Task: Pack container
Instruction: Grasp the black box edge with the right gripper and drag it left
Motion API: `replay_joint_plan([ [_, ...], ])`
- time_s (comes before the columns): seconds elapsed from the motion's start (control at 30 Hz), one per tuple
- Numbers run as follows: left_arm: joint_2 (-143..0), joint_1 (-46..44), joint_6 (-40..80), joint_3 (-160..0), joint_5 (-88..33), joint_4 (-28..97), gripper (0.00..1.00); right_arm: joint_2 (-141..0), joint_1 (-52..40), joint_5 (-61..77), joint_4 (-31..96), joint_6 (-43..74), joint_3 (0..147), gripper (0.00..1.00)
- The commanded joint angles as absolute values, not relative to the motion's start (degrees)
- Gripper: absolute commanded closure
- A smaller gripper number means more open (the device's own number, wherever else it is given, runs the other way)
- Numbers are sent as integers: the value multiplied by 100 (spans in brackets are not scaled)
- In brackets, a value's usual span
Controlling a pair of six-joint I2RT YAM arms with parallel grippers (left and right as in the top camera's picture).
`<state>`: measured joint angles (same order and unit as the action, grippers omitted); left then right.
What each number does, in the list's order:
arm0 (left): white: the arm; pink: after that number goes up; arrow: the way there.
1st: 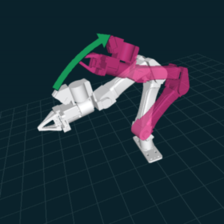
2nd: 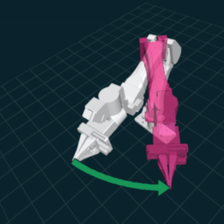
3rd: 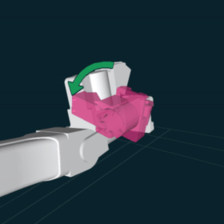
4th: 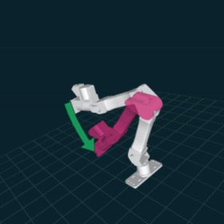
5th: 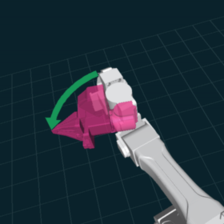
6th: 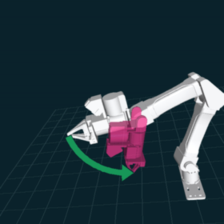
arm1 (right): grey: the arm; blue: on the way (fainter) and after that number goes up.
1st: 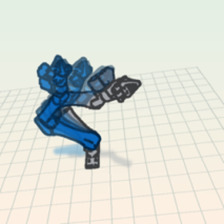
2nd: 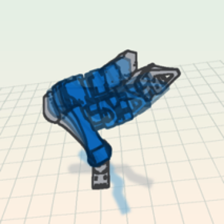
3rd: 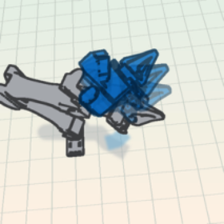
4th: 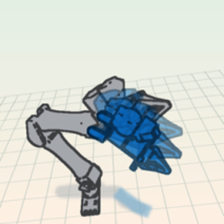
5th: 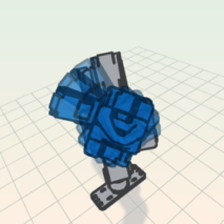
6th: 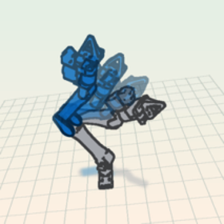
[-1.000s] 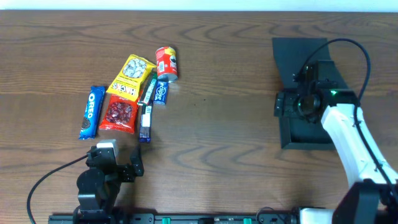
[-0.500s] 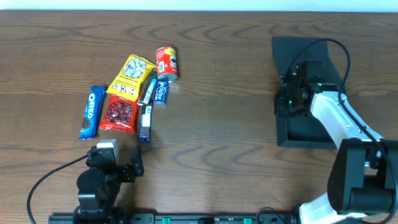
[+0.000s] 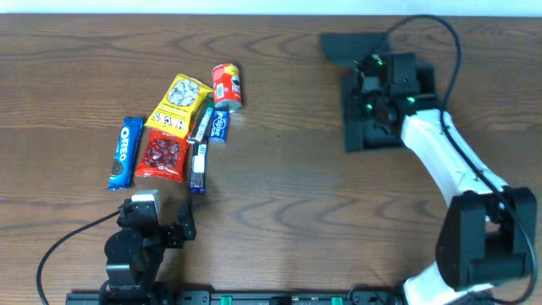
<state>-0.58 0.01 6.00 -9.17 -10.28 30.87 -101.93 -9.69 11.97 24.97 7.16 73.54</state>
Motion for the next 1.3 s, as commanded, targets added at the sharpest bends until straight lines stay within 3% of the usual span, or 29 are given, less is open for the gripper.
replay_joint_plan([
  [0.0, -23, 32, 622, -840, -1007, 3079, 5, -10676, -1232, 1358, 2565, 897, 8027, 99],
  [0.47, -23, 32, 622, -840, -1007, 3079, 5, -12545, -2556, 1258, 3798, 1857, 10634, 99],
  [0.83, -23, 30, 622, -840, -1007, 3079, 5, -12634, -3223, 427, 4506, 2871, 10967, 97],
  [0.87, -23, 30, 622, -840, -1007, 3079, 4, -12634, -3269, 364, 4519, 2871, 10965, 88],
  [0.9, -23, 32, 622, -840, -1007, 3079, 5, -12634, -3293, 296, 4532, 2871, 10967, 70],
  [0.93, -23, 30, 622, -840, -1007, 3079, 5, -12634, -3321, 198, 4552, 2873, 10965, 44],
  [0.97, -23, 32, 622, -840, -1007, 3079, 5, -12634, -3345, 121, 4560, 2871, 10967, 1],
  [1.27, -23, 32, 622, -840, -1007, 3079, 5, -12621, -3315, 200, 4272, 2821, 11002, 1],
])
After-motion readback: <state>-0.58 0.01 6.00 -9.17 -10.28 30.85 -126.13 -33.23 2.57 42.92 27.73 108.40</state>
